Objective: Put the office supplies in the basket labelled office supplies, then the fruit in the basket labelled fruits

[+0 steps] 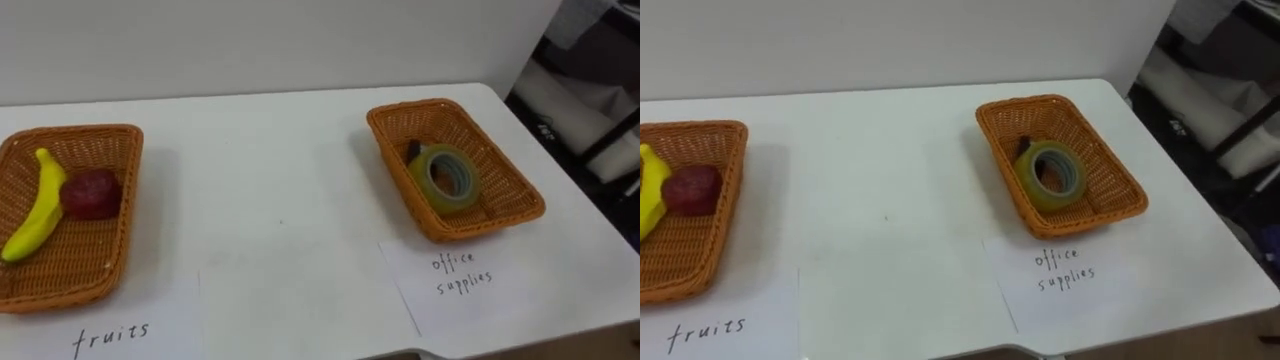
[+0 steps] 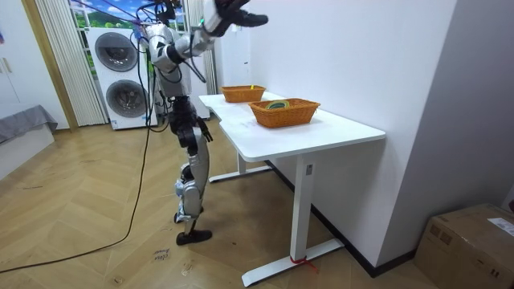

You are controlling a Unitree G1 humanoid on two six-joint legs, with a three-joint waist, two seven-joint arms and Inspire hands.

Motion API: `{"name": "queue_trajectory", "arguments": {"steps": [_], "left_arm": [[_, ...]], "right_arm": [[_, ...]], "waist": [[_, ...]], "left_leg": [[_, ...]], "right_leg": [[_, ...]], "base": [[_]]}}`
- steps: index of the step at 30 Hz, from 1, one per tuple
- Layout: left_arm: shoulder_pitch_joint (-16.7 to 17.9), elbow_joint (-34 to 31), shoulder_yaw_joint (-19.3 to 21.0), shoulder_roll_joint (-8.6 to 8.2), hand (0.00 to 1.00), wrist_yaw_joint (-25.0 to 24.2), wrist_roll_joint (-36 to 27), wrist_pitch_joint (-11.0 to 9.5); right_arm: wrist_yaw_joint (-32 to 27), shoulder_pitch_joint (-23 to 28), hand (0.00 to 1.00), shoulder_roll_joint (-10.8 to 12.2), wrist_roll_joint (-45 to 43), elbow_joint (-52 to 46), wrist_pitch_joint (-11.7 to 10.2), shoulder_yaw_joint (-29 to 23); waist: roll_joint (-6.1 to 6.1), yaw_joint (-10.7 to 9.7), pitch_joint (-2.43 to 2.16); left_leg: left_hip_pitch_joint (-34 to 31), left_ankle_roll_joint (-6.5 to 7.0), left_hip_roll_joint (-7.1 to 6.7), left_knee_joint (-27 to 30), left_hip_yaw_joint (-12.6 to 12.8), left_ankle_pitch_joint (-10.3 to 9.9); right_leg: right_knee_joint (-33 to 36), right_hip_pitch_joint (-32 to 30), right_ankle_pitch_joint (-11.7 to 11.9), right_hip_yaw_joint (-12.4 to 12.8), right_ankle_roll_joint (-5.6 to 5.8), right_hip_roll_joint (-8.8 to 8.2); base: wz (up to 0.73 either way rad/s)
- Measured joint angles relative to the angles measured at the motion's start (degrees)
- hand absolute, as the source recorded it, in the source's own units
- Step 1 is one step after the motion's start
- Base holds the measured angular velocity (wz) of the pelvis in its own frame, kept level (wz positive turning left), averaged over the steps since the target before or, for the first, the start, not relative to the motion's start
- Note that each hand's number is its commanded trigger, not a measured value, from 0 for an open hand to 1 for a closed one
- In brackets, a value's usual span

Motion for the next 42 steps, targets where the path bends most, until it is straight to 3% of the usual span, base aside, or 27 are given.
{"name": "queue_trajectory", "arguments": {"steps": [4, 6, 7, 9, 12, 14, 19, 21, 24, 28, 31, 33, 37, 42], "left_arm": [[0.51, 0.19, 0.34, 0.03, 0.0, 0.82, -0.31, -0.54], [0.78, 0.12, 0.38, 0.05, 0.0, 1.52, -0.31, -1.7], [0.77, -0.04, 0.39, 0.04, 0.0, 1.72, -0.3, -1.75], [0.82, -0.1, 0.39, 0.04, 0.0, 1.99, -0.33, -2.17], [1.33, 0.09, 0.68, -0.54, 0.0, 1.94, -0.33, -2.32], [1.48, 0.48, 0.71, -0.82, 0.0, 1.94, -0.32, -2.33], [1.76, 0.46, 0.76, -1.22, 0.0, 2.02, -0.44, -2.36], [1.9, 0.48, 0.81, -1.46, 0.0, 1.92, -0.34, -2.45], [1.92, 0.61, 0.84, -2.2, 0.0, 1.8, -0.28, -2.46], [2.0, 0.65, 0.6, -3.08, 0.0, 1.49, -0.26, -2.41], [1.95, 2.17, 0.61, -3.32, 0.0, 1.03, -0.05, -2.42], [1.32, 3.97, 0.51, -3.87, 0.0, 1.1, 0.33, -2.2], [0.29, 6.67, -0.56, -4.83, 0.0, 0.94, 0.54, -1.93], [-0.92, 8.23, -2.84, -5.0, 0.0, 0.96, 4.32, -0.98]], "right_arm": [[-3.16, 3.49, 0.0, 0.07, 2.31, 2.22, -3.15, -1.69], [-3.95, 5.86, 0.0, 1.13, 8.51, 4.23, -6.14, -2.57], [-3.93, 6.5, 0.0, 1.82, 10.3, 4.74, -6.64, -3.23], [-4.04, 8.36, 0.0, 4.27, 15.46, 7.32, -8.37, -4.31], [-4.74, 11.76, 0.0, 10.08, 23.92, 10.69, -8.66, -6.28], [-4.88, 12.89, 0.0, 12.24, 25.8, 12.53, -8.97, -6.43], [-3.55, 15.76, 0.0, 18.41, 29.91, 21.0, -9.44, -6.48], [-3.21, 16.61, 0.0, 20.29, 32.61, 23.33, -9.46, -6.41], [-0.66, 18.63, 0.0, 25.69, 33.37, 28.65, -10.86, -6.18], [3.07, 20.04, 0.0, 29.9, 34.27, 36.29, -10.61, -4.31], [10.16, 21.42, 0.0, 32.26, 32.19, 42.24, -10.29, 1.72], [15.95, 21.98, 0.0, 33.53, 31.01, 45.16, -8.53, 7.1], [25.8, 22.1, 0.0, 34.47, 25.08, 49.1, -5.79, 14.97], [35.3, 20.43, 0.0, 35.38, 9.26, 50.2, -4.35, 22.29]], "waist": [[0.1, -0.35, 0.05], [0.06, -0.4, 0.03], [0.06, -0.4, 0.04], [0.15, -0.19, 0.05], [0.85, -0.08, -0.05], [1.76, -0.39, 0.01], [2.85, -0.39, -0.41], [3.15, 0.05, -0.28], [3.57, 0.02, -0.14], [3.94, 0.14, 0.04], [4.37, 1.33, 0.05], [5.06, 1.8, 0.02], [6.06, 3.9, 0.08], [6.52, 5.87, 0.15]], "left_leg": [[0.11, -0.01, 0.06, -0.09, 0.33, 0.01], [0.05, -0.02, 0.09, -0.06, 0.4, 0.0], [0.02, -0.05, 0.1, -0.06, 0.4, -0.02], [-0.04, -0.06, 0.11, -0.06, 0.34, -0.03], [-0.04, -0.06, 0.0, -0.24, 0.37, -0.04], [0.04, -0.06, -0.08, -0.67, 0.34, -0.03], [0.32, -0.08, -0.1, -0.85, 0.3, -0.02], [0.44, -0.08, -0.13, -0.89, 0.39, -0.02], [0.44, -0.08, -0.13, -0.91, 0.4, -0.02], [0.52, -0.08, -0.14, -0.88, 0.41, -0.02], [0.93, -0.12, -0.07, -0.93, 0.51, -0.06], [1.3, -0.28, -0.09, -1.09, 0.41, -0.24], [1.9, -0.21, -0.16, -1.3, 0.27, -0.28], [1.76, -0.18, -0.17, -1.23, -1.0, -0.31]], "right_leg": [[-0.09, 0.04, 0.03, 0.21, -0.03, 0.08], [-0.31, 0.06, 0.05, 0.18, -0.05, 0.1], [-0.4, 0.05, 0.05, 0.22, -0.05, 0.12], [-0.81, 0.17, 0.08, 0.28, -0.09, 0.15], [-1.03, 0.11, 0.08, 0.7, -0.08, 0.15], [-1.11, 0.04, 0.1, 0.75, -0.04, 0.18], [-1.09, 0.05, 0.09, 1.21, -0.04, 0.28], [-1.0, -0.01, 0.09, 1.37, -0.04, 0.27], [-1.01, 0.02, 0.06, 1.42, -0.01, 0.24], [-0.82, -0.01, 0.05, 1.31, 0.01, 0.17], [-0.49, -0.09, 0.02, 1.78, 0.0, 0.2], [-0.01, -0.15, -0.12, 1.76, 0.04, 0.12], [0.07, 0.07, 0.03, 2.13, 0.1, 0.16], [0.01, 0.34, 0.08, 1.31, 0.04, 0.18]], "base": [[-0.03], [0.0], [0.0], [0.0], [-0.04], [-0.03], [-0.04], [-0.06], [-0.01], [0.0], [-0.12], [-0.08], [-0.07], [0.08]]}}
